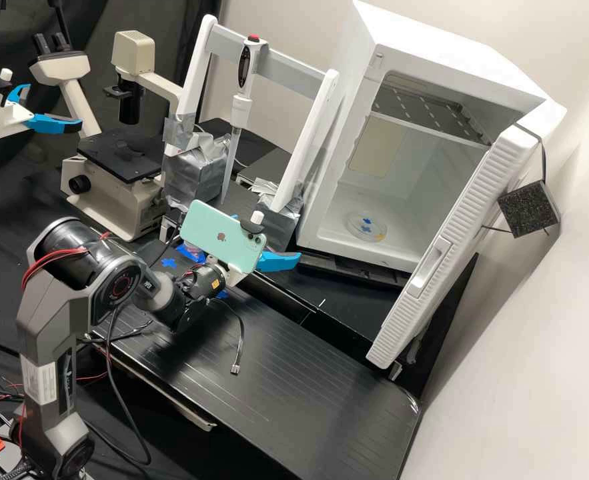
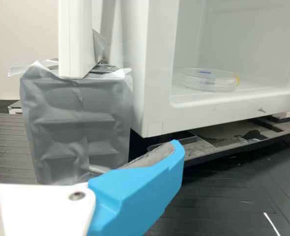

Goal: Close the door

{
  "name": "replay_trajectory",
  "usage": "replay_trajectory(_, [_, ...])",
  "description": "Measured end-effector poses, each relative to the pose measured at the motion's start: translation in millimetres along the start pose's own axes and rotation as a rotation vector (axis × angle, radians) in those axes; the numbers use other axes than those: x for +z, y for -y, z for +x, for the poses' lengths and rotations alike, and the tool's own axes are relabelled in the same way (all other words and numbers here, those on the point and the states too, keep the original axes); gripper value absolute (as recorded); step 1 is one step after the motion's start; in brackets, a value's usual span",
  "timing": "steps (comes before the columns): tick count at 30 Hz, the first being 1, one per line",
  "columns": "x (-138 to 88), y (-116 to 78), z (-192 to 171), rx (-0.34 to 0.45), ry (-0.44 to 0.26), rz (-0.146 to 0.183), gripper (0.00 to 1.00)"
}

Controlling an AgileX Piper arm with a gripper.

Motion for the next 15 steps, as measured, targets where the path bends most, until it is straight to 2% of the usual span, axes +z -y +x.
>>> replay_trajectory(10, [0, -0.5, 0, 0.004, -0.003, -0.002, 1.0])
replay_trajectory(12, [5, -5.3, -6, 0.011, 0.006, -0.011, 1.0])
replay_trajectory(15, [11, -20.0, -17, 0.048, 0.014, -0.007, 1.0])
